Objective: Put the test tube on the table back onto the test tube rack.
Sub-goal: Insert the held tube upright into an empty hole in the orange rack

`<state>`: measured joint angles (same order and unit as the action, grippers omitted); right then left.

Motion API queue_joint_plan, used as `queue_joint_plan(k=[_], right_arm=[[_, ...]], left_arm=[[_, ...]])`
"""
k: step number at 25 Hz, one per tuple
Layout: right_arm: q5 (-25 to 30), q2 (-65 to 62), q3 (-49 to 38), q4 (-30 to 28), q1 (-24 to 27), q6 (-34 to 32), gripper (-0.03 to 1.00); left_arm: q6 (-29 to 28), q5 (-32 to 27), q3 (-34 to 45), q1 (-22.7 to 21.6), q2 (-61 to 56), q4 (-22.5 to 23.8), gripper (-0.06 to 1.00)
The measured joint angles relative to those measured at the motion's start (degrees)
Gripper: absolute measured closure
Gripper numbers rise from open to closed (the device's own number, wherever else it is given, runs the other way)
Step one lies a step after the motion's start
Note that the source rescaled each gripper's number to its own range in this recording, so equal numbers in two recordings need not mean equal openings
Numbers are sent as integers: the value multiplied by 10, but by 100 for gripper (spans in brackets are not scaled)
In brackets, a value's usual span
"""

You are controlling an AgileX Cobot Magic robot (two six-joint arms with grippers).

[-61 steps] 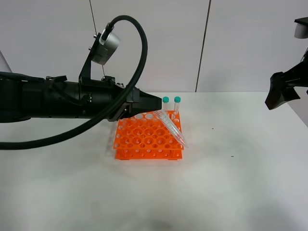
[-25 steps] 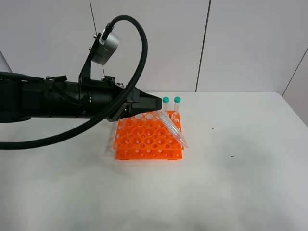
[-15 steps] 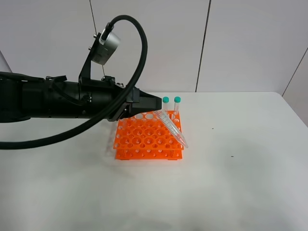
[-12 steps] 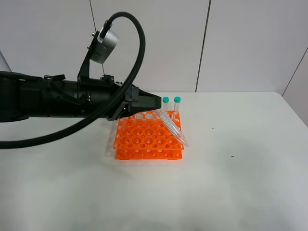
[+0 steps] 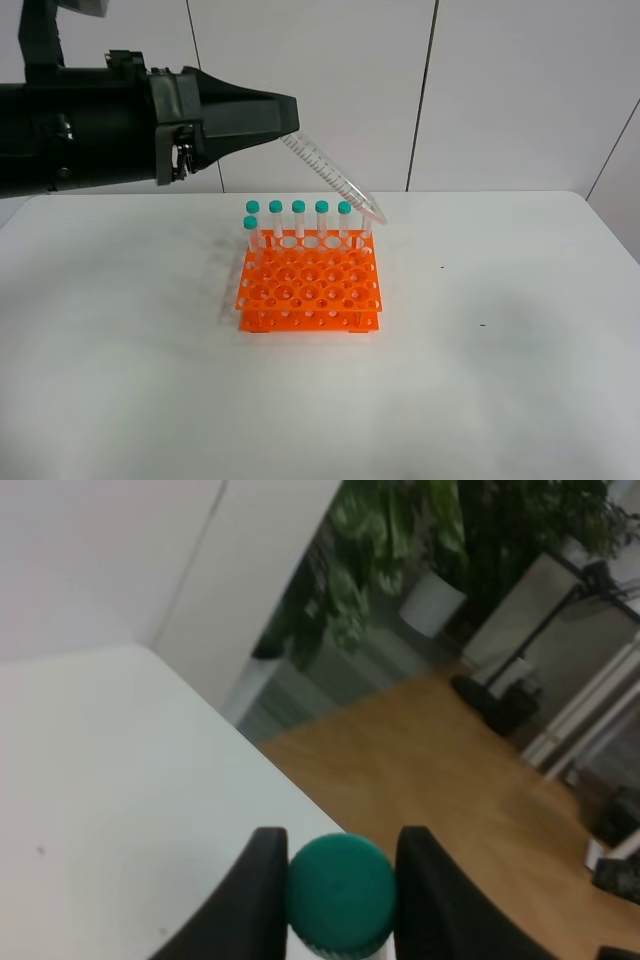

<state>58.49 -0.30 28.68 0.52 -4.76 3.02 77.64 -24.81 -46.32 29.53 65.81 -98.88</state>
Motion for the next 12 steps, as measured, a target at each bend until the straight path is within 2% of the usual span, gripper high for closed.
queue_joint_plan(k=[4, 7, 9, 11, 12], right_arm=[[0, 0, 0, 0, 0, 0, -3], [0, 0, 0, 0, 0, 0, -3], [0, 0, 0, 0, 0, 0, -3], [0, 0, 0, 0, 0, 0, -3], [0, 0, 0, 0, 0, 0, -3]], left_arm=[[7, 12, 0, 0, -8, 14, 94], [6, 23, 0, 0, -8, 55, 94], [-19, 39, -4, 0, -8, 121, 94], [-84, 67, -15, 0, -8, 237, 94], [-135, 84, -20, 0, -8, 310, 94]])
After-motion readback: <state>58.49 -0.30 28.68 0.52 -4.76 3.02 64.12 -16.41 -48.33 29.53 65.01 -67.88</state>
